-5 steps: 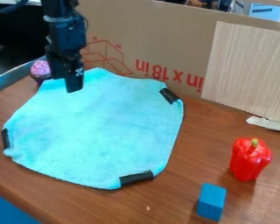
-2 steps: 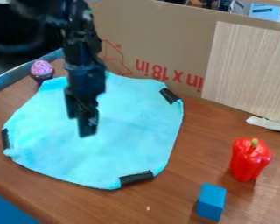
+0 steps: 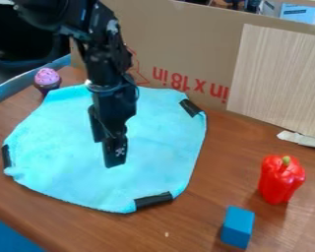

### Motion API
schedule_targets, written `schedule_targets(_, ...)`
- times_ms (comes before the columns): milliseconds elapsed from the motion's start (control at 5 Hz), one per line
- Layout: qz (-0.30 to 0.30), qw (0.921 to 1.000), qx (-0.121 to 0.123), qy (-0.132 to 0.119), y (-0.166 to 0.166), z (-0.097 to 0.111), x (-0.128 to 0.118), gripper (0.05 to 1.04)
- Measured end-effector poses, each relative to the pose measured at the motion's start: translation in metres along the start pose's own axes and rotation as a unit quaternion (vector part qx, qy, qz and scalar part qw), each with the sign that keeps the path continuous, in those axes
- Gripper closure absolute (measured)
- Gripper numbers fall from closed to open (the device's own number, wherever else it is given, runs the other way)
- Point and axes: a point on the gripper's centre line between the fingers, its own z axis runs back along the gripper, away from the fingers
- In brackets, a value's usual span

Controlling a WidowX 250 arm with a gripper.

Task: Fold the cloth from bottom right to top left

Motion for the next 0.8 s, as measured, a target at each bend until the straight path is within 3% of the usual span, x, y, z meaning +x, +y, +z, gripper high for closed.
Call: schedule_targets(800,-0.048,0.9988,0.007,-0.010,-0.049,-0.006,0.007,0.083)
